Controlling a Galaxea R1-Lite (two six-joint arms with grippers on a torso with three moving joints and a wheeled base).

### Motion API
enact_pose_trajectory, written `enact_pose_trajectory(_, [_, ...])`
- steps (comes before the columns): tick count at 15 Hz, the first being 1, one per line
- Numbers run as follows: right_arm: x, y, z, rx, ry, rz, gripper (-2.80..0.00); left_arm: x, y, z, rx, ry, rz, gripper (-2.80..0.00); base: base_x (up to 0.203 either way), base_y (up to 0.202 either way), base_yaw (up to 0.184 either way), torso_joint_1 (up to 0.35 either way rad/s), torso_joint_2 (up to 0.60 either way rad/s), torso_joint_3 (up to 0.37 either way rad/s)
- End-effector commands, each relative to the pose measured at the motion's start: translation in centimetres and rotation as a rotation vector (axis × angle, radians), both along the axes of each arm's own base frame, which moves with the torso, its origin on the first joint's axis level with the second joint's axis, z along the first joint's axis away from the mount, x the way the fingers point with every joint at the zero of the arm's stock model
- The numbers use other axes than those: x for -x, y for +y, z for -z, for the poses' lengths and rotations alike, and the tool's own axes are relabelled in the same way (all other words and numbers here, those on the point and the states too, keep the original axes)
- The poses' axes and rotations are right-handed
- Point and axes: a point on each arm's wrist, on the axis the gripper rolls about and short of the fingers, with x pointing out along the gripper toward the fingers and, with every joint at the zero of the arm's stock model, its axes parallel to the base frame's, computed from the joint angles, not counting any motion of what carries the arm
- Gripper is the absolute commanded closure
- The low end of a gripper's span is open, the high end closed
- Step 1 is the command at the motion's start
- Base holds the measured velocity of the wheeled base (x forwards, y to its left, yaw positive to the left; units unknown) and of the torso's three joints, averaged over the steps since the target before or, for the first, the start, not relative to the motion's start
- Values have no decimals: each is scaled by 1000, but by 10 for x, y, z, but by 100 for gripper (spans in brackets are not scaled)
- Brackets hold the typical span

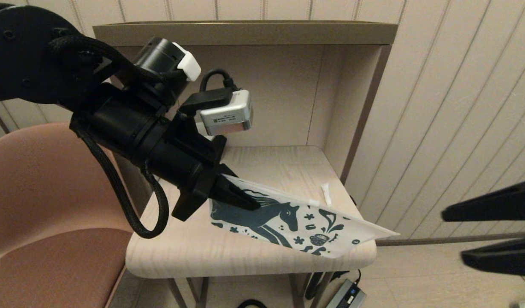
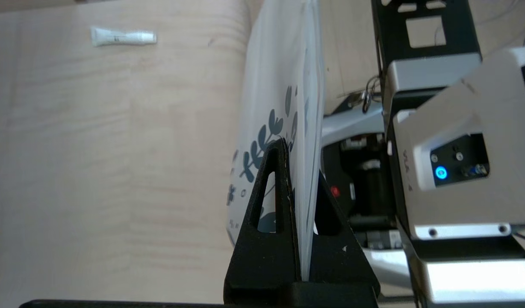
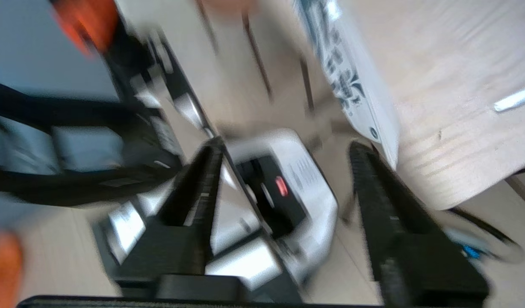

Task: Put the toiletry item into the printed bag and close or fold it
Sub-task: Open the storage bag

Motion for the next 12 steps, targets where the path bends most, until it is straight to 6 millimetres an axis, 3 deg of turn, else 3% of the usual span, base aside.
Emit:
enact_pose_trajectory(1, [-57, 41, 23, 189, 45, -71, -280, -2, -1, 7, 17, 2, 7, 0, 0, 0, 0, 0, 0, 0])
enact_pose_trajectory(6, [-95, 67, 27, 172, -171, -60, -280, -4, -1, 13, 48, 2, 18, 0, 0, 0, 0, 0, 0, 0])
enact_pose_trajectory(12, [-105, 80, 35, 134, -278, -88, -280, -7, 1, 14, 58, 11, 20, 0, 0, 0, 0, 0, 0, 0])
